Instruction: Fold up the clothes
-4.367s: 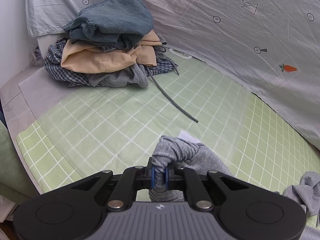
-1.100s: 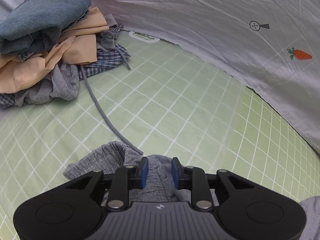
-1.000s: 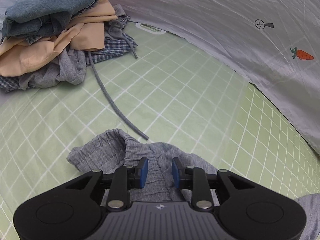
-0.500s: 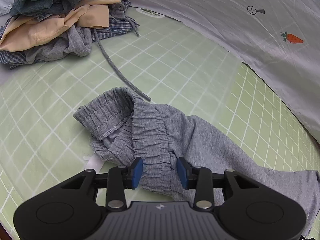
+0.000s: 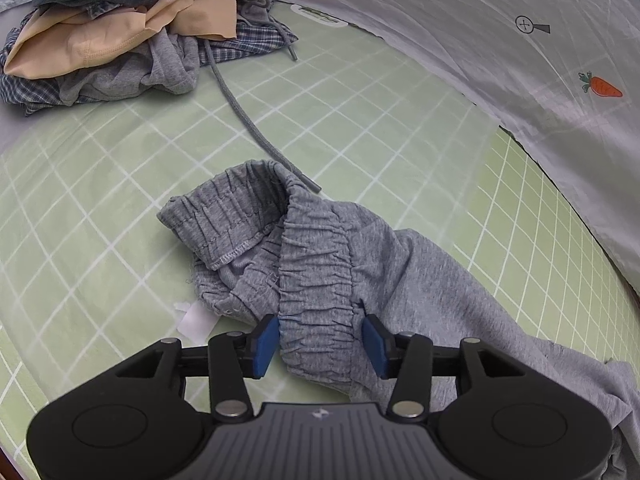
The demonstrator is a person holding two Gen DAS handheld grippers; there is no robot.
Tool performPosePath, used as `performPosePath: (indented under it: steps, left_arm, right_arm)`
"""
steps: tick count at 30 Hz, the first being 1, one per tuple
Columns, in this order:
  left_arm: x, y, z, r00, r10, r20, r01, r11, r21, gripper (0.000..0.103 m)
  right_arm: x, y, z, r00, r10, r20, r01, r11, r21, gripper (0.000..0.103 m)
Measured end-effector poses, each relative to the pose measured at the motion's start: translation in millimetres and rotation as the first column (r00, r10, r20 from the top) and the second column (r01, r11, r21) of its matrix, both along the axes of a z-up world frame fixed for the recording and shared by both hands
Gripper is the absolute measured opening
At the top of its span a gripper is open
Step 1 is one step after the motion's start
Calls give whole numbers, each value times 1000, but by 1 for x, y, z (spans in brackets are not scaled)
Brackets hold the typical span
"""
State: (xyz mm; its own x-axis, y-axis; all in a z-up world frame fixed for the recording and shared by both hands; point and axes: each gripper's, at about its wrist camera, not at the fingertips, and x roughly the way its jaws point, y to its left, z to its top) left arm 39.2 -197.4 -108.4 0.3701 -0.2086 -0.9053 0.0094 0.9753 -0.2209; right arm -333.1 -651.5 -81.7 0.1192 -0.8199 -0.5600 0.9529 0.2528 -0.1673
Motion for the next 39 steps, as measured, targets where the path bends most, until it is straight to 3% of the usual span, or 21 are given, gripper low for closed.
performPosePath:
  steps: [4, 10, 14, 17, 20, 25, 31, 35, 39]
  left_arm:
    - [-2, 2, 0, 1000, 5, -2, -5, 1000, 0, 51]
    - [-6, 4, 0, 999, -2, -33, 1, 999, -47, 51]
    - [-8, 11, -9, 995, 32, -96, -49, 983, -177, 54]
    - [-9, 11, -17, 992, 49, -116, -71, 977, -199, 55]
    - [-7, 8, -20, 994, 39, -98, -57, 981, -186, 53]
    - [5, 5, -19, 998, 22, -58, -32, 983, -180, 32]
    - [51, -22, -7, 1000, 3, 15, -1, 984, -176, 28]
    - [78, -60, 12, 991, -89, 105, 108, 974, -199, 27]
    - [78, -99, 13, 966, -208, 152, 240, 942, -234, 28]
  right_arm:
    - [-5, 8, -18, 1000, -20, -2, 20, 998, 63, 40]
    - [11, 47, -54, 998, 49, 45, -57, 974, 218, 42]
    - [24, 64, -71, 993, 88, 74, -107, 948, 301, 43]
    - [34, 70, -74, 989, 132, 71, -148, 937, 318, 43]
    - [38, 73, -73, 986, 152, 67, -166, 933, 319, 43]
    - [39, 75, -71, 987, 150, 48, -158, 934, 320, 43]
    - [38, 77, -73, 992, 124, 31, -127, 937, 325, 43]
    - [41, 81, -72, 991, 130, 18, -128, 939, 318, 43]
    - [47, 83, -74, 989, 150, 6, -144, 935, 323, 43]
